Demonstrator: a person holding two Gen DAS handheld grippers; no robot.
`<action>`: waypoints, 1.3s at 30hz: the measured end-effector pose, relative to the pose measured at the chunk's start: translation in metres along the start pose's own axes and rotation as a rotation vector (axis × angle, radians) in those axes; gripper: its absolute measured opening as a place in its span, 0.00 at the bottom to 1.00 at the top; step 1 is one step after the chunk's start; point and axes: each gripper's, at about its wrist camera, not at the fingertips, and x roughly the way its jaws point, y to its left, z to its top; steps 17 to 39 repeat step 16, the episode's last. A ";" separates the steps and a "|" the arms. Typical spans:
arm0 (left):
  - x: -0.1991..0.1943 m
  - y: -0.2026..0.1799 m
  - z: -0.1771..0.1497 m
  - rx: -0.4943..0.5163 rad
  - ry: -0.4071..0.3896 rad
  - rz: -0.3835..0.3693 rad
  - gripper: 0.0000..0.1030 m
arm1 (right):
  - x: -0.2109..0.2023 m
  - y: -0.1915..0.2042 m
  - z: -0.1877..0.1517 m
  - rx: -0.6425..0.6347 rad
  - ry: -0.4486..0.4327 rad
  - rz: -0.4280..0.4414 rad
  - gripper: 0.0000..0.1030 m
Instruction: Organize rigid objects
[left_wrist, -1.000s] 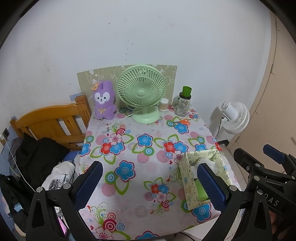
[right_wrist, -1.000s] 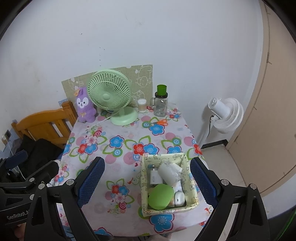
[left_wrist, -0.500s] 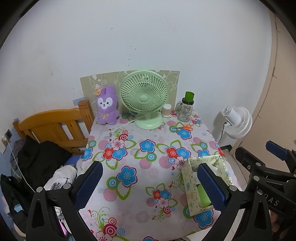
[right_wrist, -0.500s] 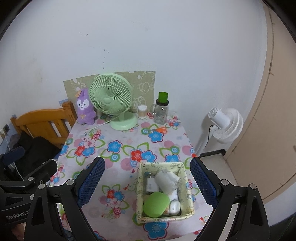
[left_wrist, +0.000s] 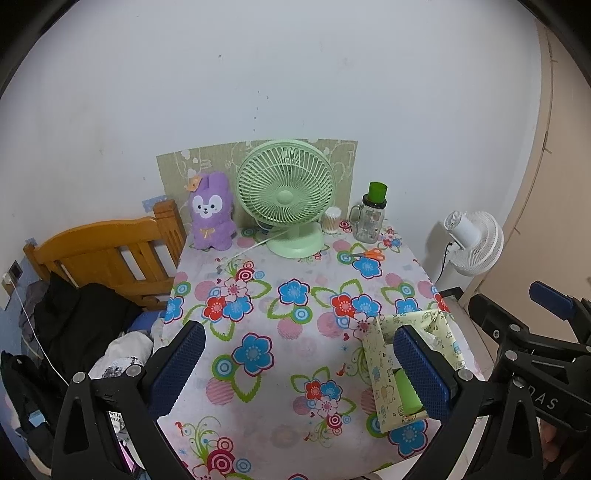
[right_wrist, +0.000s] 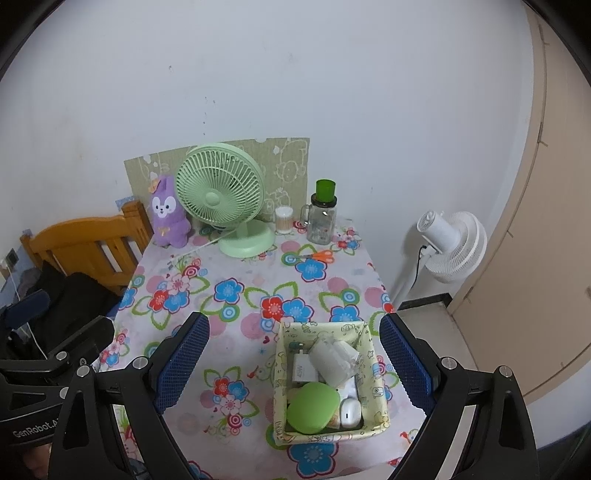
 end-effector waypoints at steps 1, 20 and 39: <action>0.001 0.000 0.000 -0.001 0.005 -0.003 1.00 | 0.001 0.001 0.000 0.000 0.006 -0.004 0.92; 0.056 0.041 -0.008 -0.007 0.119 -0.084 1.00 | 0.049 0.037 -0.008 0.030 0.157 -0.075 0.92; 0.056 0.041 -0.008 -0.007 0.119 -0.084 1.00 | 0.049 0.037 -0.008 0.030 0.157 -0.075 0.92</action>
